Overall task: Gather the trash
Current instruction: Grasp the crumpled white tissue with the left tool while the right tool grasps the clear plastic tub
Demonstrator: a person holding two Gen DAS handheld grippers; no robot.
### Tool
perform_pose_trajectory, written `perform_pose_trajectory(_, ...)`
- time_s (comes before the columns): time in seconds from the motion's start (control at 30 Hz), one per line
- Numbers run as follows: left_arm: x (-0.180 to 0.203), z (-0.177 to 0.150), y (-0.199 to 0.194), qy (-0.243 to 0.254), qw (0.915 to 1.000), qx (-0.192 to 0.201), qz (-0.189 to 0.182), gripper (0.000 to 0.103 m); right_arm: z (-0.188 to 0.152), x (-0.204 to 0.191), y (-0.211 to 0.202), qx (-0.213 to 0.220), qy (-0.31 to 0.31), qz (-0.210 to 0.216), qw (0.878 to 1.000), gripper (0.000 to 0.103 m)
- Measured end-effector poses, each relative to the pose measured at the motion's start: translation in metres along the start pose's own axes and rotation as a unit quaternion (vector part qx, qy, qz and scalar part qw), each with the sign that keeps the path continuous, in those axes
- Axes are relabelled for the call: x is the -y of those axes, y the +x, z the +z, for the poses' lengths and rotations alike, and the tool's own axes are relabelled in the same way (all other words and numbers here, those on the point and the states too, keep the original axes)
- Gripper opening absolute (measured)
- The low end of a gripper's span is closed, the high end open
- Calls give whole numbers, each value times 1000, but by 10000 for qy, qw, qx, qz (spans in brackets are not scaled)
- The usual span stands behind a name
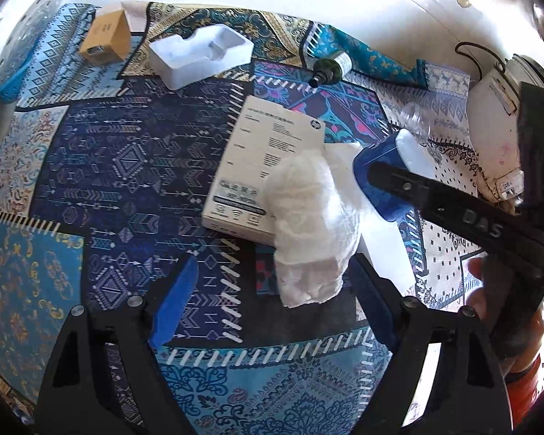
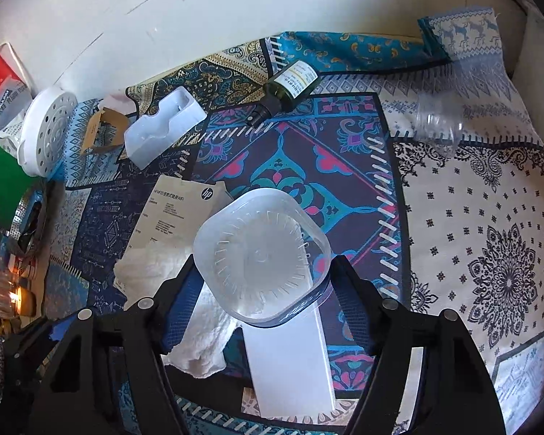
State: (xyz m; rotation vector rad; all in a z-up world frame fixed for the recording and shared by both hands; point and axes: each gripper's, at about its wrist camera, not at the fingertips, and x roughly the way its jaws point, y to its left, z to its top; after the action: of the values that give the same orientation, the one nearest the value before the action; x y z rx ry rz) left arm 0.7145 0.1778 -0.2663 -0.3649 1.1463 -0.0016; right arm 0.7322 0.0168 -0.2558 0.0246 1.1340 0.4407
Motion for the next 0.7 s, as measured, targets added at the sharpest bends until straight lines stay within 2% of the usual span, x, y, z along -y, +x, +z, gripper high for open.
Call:
perform_pose_trajectory(0.2,9,3,18,7,9999,-128,57,76,-16,18,-32,160,164,-125,9997,68)
perform_pose_trajectory(0.37,7,6,25,-154,9997,-185,4,61,-32,28,-46,167,234,-280,9992,68)
perform_pose_trajectory(0.4,8,5,26,-164,9996,-211,-8,54,-35,30,-50,170,263,-273,9991,68)
perform_pose_trajectory(0.47,10,4,30,-155,9995,-289,-30,32,-40,34,-57,206,312,-260,9990,68)
perform_pose_trajectory(0.53,11,1,32,-178,9993,-342,-26,17,-45,37,-65,258,322,-251,9988,68)
perform_pose_trajectory(0.6,11,-4,33,-276,9991,-331,15,10,-50,40,-74,319,342,-226,9986,68)
perform_pose_trajectory(0.63,12,-6,34,-295,9989,-351,16,4,-52,41,-79,352,356,-217,9985,68)
perform_pose_trajectory(0.7,16,-12,30,-318,9990,-301,88,3,-58,44,-88,418,366,-195,9983,68)
